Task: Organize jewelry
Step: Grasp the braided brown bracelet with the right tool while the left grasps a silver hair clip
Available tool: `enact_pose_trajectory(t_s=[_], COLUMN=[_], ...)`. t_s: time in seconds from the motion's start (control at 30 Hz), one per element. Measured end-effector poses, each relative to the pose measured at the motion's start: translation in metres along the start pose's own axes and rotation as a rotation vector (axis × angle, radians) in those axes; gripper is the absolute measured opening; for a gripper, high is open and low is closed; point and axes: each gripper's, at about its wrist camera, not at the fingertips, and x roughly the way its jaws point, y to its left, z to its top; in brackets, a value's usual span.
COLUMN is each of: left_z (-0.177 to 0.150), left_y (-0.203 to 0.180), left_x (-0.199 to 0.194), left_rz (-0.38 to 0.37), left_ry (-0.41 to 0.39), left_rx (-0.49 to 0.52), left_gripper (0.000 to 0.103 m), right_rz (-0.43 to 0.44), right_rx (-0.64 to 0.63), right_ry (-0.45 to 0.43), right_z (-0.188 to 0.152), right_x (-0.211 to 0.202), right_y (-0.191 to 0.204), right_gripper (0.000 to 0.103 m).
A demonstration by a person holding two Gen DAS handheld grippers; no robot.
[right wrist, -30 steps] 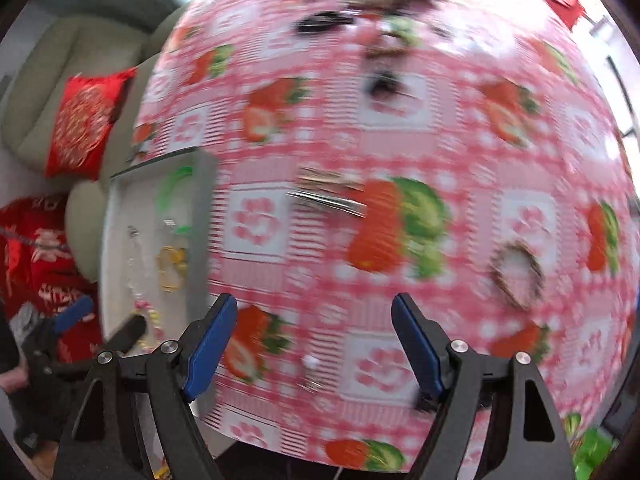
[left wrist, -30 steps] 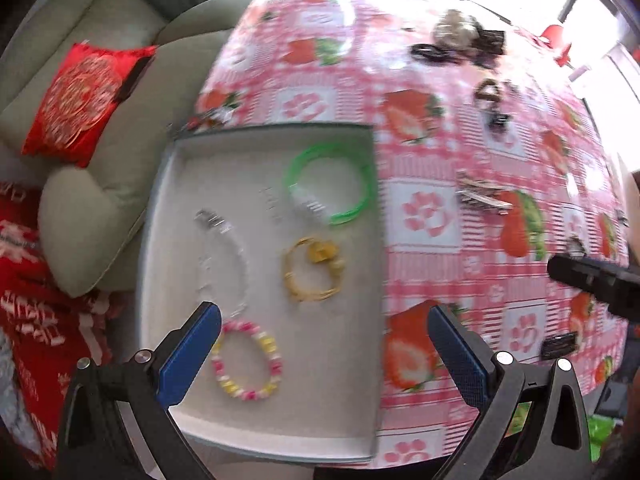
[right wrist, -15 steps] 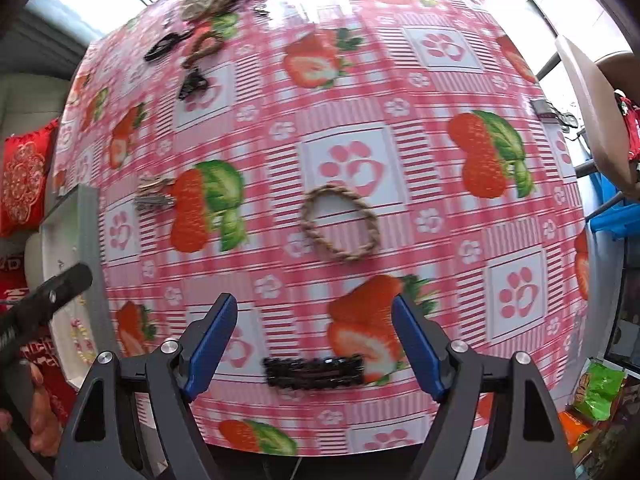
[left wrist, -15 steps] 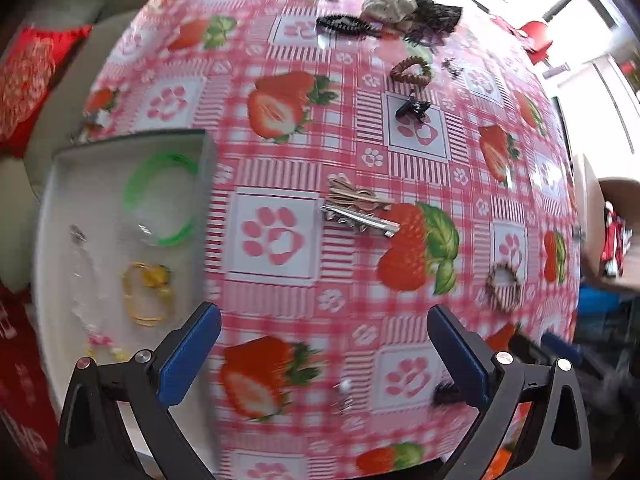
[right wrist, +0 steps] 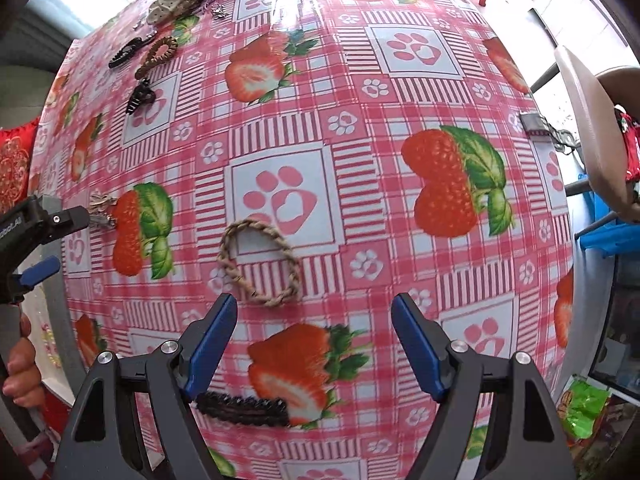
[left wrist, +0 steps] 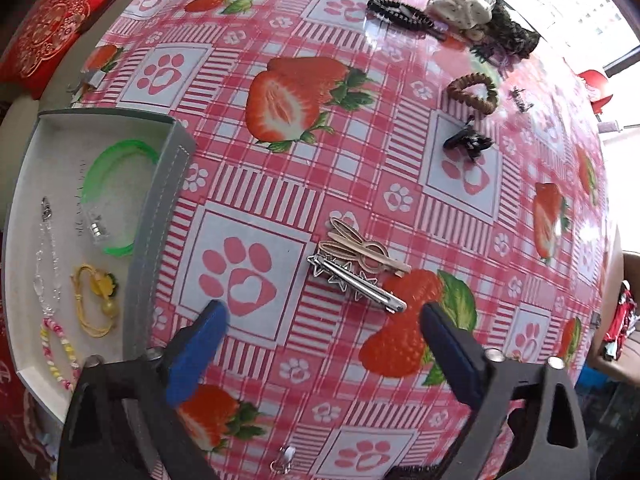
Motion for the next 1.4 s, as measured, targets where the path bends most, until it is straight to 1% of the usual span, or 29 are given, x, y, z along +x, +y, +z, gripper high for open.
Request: enact_pose_trajectory(t_s=[0.13,0.23,0.27,0.3,0.4,0.47,0.5,0.57,0.6,0.63,0.67,0.73,0.77,0.8,0.87,0.9,0.93,1.0,1.1,1.17,1.27,1.4], left_z=[0.002,0.0,-0.001,-0.002,0.0,-0.001,-0.001,-0.003,-0.004,-0.003,-0.004,-0.006,-0.005,-0.007,-0.01,-0.012,-0.014,-0.018,-0.026,-0.032,-0.039,-0.051], left_y=[-0.002,-0.005,-0.007,-0.011,-0.023,-0.028,-0.03,-0.036,-0.04,-0.047,-0.05,-0.056,-0.058,-0.06,-0.062,-0.061,-0.058,-0.052,-0.041,-0.036,-0.027,-0.02], left_x=[0.012,0.019,0.021,0.024,0.032,0.032,0.031,0.028,0.026,0.026,0.025,0.024,0.024,0.024,0.022,0.021,0.019,0.017,0.007,0.0,-0.008,-0.021], left_rz=[0.037,0.048,0.057,0.066,0.104,0.107,0.106,0.106,0.105,0.105,0.105,0.099,0.097,0.09,0.08,0.069,0.061,0.038,0.015,0.003,-0.02,-0.045], left_ry=[0.008,0.01,0.009,0.009,0.006,-0.008,-0.013,-0.027,-0.032,-0.037,-0.04,-0.042,-0.041,-0.042,-0.04,-0.039,-0.038,-0.041,-0.046,-0.052,-0.051,-0.059], left_rx=[-0.012,-0.016,-0.01,-0.004,0.021,0.034,0.042,0.074,0.091,0.11,0.127,0.159,0.167,0.179,0.198,0.207,0.212,0.228,0.25,0.271,0.295,0.31], left_gripper=[0.1,0.1,0.098,0.092,0.091,0.088,0.084,0.075,0.067,0.058,0.054,0.041,0.039,0.034,0.034,0.033,0.033,0.033,0.033,0.016,0.016,0.016], right_rz=[0.006,0.001,-0.002,-0.008,-0.03,-0.046,-0.053,-0.074,-0.084,-0.086,-0.086,-0.088,-0.088,-0.088,-0.085,-0.085,-0.085,-0.077,-0.055,-0.024,0.022,0.058], right_rx=[-0.012,-0.034,-0.04,-0.051,-0.082,-0.1,-0.111,-0.133,-0.141,-0.148,-0.157,-0.179,-0.187,-0.193,-0.201,-0.203,-0.205,-0.206,-0.189,-0.166,-0.139,-0.114], right_ry=[0.003,0.0,-0.001,-0.002,-0.001,-0.004,-0.009,-0.019,-0.022,-0.028,-0.03,-0.035,-0.036,-0.037,-0.038,-0.041,-0.045,-0.046,-0.046,-0.043,-0.05,-0.055], right_z=[0.005,0.009,0.01,0.011,0.013,0.016,0.017,0.02,0.02,0.018,0.017,0.015,0.012,0.01,0.009,0.007,0.004,0.004,0.005,0.005,0.004,-0.001], right_x=[0.007,0.012,0.014,0.016,0.024,0.029,0.03,0.033,0.033,0.033,0.033,0.033,0.034,0.035,0.034,0.033,0.032,0.03,0.025,0.022,0.014,0.002], right_y=[-0.002,-0.002,0.0,0.001,0.005,0.007,0.008,0.014,0.016,0.018,0.022,0.029,0.036,0.039,0.042,0.044,0.048,0.054,0.053,0.049,0.045,0.041], right_gripper=[0.082,0.082,0.082,0.082,0.082,0.082,0.081,0.075,0.073,0.068,0.066,0.056,0.054,0.049,0.042,0.033,0.02,0.008,0.007,0.007,0.007,0.007])
